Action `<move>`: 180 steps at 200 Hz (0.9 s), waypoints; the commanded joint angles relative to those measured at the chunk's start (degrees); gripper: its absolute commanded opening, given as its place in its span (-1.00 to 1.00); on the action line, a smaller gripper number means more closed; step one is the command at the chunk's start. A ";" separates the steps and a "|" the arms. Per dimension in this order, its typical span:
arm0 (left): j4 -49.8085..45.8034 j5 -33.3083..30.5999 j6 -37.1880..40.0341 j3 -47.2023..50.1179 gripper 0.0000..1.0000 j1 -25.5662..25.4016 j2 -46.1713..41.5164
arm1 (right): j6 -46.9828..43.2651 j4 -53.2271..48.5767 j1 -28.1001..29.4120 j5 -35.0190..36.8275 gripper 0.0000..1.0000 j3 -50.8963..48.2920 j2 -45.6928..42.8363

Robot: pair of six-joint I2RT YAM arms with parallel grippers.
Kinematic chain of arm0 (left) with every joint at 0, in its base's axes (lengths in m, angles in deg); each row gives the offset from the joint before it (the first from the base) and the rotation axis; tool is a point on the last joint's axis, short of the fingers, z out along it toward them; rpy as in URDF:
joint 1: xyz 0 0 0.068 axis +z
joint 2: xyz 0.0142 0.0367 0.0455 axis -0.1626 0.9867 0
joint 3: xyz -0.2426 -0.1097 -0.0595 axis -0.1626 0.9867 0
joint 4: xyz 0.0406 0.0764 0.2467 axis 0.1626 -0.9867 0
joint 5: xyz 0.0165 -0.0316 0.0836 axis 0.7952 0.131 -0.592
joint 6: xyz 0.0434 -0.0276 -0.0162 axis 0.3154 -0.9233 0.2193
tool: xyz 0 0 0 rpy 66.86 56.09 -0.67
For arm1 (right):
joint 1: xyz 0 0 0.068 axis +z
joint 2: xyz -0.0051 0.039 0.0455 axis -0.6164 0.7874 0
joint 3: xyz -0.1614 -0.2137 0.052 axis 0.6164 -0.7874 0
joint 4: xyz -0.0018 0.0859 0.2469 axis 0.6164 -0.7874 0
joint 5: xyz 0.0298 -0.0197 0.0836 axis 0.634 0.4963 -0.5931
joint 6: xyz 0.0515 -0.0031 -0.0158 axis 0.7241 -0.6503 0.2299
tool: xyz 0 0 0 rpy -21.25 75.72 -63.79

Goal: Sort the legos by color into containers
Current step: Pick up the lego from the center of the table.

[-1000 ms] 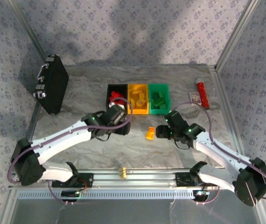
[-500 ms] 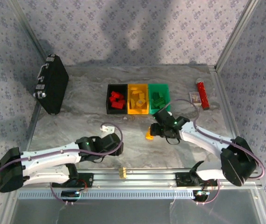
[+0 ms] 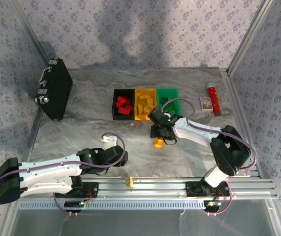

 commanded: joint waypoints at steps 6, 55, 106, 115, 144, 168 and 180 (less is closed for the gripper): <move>-0.33 -1.81 -1.77 1.01 0.62 -0.60 -1.43 | 1.74 -2.40 0.03 2.24 0.16 1.57 2.69; 0.53 -1.61 -1.84 1.56 0.62 -0.61 -1.32 | 2.84 -2.11 0.35 3.20 0.03 1.21 5.21; -0.28 -1.87 -1.78 1.13 0.62 -0.91 -1.58 | 2.54 -2.44 0.75 3.37 -0.20 2.54 6.80; -0.50 -2.09 -1.78 1.12 0.62 -0.98 -1.73 | 2.45 -2.63 0.86 3.51 -0.24 2.77 6.81; -0.34 -2.41 -1.87 1.42 0.62 -0.98 -2.09 | 2.16 -2.90 1.36 4.40 -0.33 3.39 6.18; -0.16 -2.44 -1.87 1.43 0.62 -0.97 -2.05 | 1.52 -4.91 1.66 4.99 -0.37 4.83 5.96; -0.32 -2.40 -1.82 1.30 0.62 -0.98 -2.09 | 1.17 -5.74 2.00 5.54 -0.37 5.78 5.61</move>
